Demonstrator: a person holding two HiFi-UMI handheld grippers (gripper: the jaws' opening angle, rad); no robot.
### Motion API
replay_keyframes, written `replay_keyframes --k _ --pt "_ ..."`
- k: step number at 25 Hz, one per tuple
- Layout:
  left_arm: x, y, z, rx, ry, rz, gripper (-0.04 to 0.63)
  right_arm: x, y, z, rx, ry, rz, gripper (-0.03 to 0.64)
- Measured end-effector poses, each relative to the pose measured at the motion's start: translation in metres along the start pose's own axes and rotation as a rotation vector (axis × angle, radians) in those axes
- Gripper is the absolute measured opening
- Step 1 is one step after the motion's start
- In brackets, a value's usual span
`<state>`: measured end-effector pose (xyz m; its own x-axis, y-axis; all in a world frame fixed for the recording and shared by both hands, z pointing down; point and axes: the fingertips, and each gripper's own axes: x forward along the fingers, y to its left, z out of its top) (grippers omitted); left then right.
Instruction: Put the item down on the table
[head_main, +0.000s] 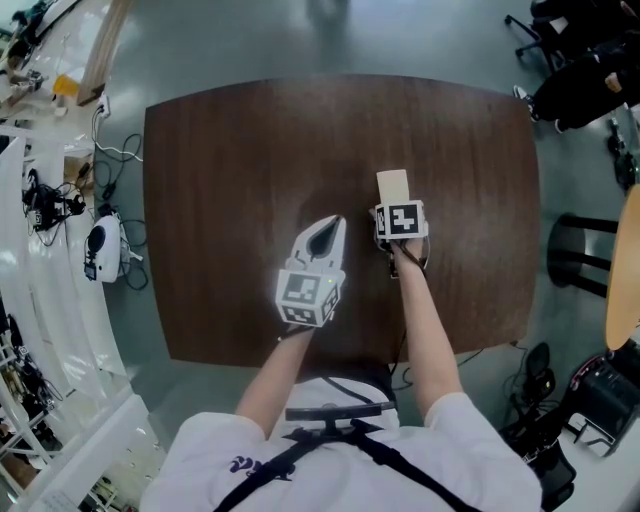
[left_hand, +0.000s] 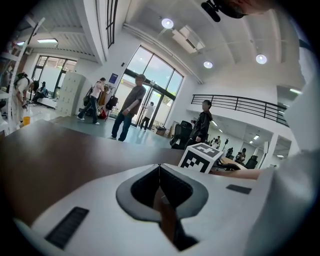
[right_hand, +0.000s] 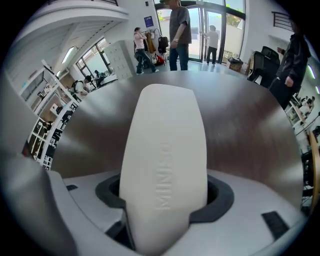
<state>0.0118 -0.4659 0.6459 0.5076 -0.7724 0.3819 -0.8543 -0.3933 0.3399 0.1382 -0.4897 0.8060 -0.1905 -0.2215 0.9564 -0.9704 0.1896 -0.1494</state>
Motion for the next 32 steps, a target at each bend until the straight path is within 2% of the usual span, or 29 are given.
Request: replay_keyframes --k 2,5,10,18,21,24,27,28,30,32 --pt "0.000 0.004 -0.003 -0.005 0.004 0.004 0.011 0.001 0.001 0.001 -0.002 -0.004 -0.023 0.310" --pt "-0.002 0.007 -0.008 -0.016 0.015 0.006 0.012 0.003 0.006 0.018 -0.038 -0.082 -0.013 0.310" --pt "-0.003 0.011 -0.013 -0.026 0.030 0.006 0.012 0.005 0.009 0.020 -0.039 -0.104 -0.015 0.310" --pt "-0.006 0.016 -0.018 -0.028 0.044 0.007 0.012 0.003 0.007 0.002 -0.031 -0.036 -0.058 0.310" --pt "-0.008 0.020 -0.021 -0.032 0.050 0.012 0.012 0.004 0.010 0.005 -0.043 -0.062 -0.056 0.310" --pt "-0.008 0.021 -0.023 -0.034 0.052 0.011 0.012 0.005 0.017 0.019 -0.054 -0.131 -0.026 0.310" --pt "-0.008 0.019 -0.024 -0.033 0.052 0.009 0.012 0.005 0.013 0.021 -0.061 -0.133 -0.039 0.310" --pt "-0.008 0.018 -0.025 -0.033 0.053 0.008 0.012 0.005 0.013 0.019 -0.052 -0.115 -0.037 0.310" --pt "-0.008 0.019 -0.024 -0.034 0.052 0.006 0.012 0.004 0.015 -0.005 0.002 0.023 -0.039 0.310" --pt "-0.009 0.019 -0.023 -0.035 0.049 0.003 0.012 0.003 0.015 -0.019 0.008 0.123 -0.043 0.310"
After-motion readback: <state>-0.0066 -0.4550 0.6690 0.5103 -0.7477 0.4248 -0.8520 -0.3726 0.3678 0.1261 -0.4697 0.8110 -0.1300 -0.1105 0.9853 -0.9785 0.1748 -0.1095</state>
